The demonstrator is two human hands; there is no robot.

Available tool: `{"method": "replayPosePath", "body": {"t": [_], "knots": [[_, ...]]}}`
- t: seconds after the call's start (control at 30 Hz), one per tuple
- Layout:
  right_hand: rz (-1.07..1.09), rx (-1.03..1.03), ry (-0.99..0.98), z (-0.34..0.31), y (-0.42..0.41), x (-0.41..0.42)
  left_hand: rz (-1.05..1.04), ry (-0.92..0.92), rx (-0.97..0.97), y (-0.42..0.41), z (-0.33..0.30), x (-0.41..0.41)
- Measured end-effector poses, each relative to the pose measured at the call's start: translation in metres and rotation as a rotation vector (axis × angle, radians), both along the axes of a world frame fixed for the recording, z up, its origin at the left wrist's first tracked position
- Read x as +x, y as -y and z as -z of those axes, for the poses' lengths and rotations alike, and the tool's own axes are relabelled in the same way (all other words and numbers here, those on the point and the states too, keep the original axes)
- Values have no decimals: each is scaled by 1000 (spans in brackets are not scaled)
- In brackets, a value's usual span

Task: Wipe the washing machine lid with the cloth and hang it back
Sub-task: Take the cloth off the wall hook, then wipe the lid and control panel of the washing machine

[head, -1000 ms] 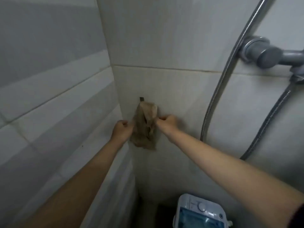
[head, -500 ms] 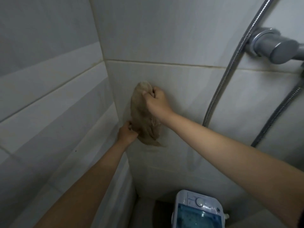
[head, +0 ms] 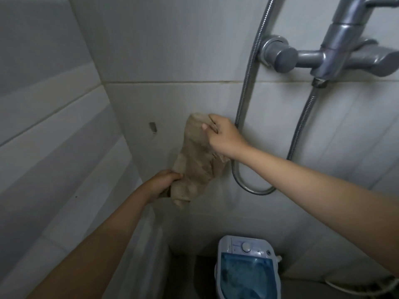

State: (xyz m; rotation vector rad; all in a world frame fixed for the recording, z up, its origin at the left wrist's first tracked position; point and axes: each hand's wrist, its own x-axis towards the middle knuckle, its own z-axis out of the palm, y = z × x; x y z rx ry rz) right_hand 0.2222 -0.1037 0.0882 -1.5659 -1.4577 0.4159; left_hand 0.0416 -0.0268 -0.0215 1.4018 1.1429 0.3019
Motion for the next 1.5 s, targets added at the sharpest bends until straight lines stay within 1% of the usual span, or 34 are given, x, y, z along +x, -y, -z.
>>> {"method": "replayPosePath", "body": {"t": [0.13, 0.27, 0.33, 0.43, 0.53, 0.6, 0.7, 0.8, 0.87, 0.93, 1.0, 1.03, 1.1, 1.13, 1.2, 1.23, 1.3, 1.37, 1.43, 1.5], "knots": [[-116, -30, 132, 42, 40, 18, 11, 140, -249, 24, -3, 30], [-217, -156, 178, 87, 78, 31, -3, 204, -362, 44, -9, 61], [-241, -201, 172, 102, 99, 42, -10, 187, -420, 56, -7, 78], [-267, -217, 117, 119, 126, 57, -20, 157, -482, 75, 0, 101], [-187, -188, 147, 138, 140, 72, -17, 130, -536, 88, 12, 119], [-137, -183, 96, 149, 143, 82, 9, 81, -569, 92, 19, 127], [-79, -235, -64, 152, 145, 95, 52, -34, -582, 95, 32, 130], [-42, -341, -292, 157, 144, 106, -13, -97, -564, 97, 62, 126], [-7, -399, -481, 172, 143, 114, -44, -99, -542, 102, 91, 126], [46, -452, -721, 197, 144, 120, -35, -36, -609, 112, 126, 128], [95, -488, -918, 231, 144, 125, 1, 83, -726, 124, 168, 130], [119, -508, -985, 249, 144, 128, 1, 156, -773, 130, 188, 131], [169, -560, -1036, 286, 146, 133, -69, 270, -808, 137, 225, 136], [203, -587, -1037, 308, 147, 136, -120, 305, -803, 139, 242, 140], [268, -628, -1005, 348, 146, 143, -195, 305, -745, 137, 273, 148], [300, -635, -940, 369, 144, 147, -204, 272, -702, 133, 288, 153], [370, -656, -712, 398, 140, 152, -196, 177, -615, 125, 310, 164], [416, -615, -554, 430, 133, 151, -235, 146, -542, 115, 336, 178], [380, -553, -512, 458, 121, 147, -257, 188, -467, 103, 357, 193], [298, -522, -552, 480, 109, 141, -199, 208, -364, 93, 376, 208]]}}
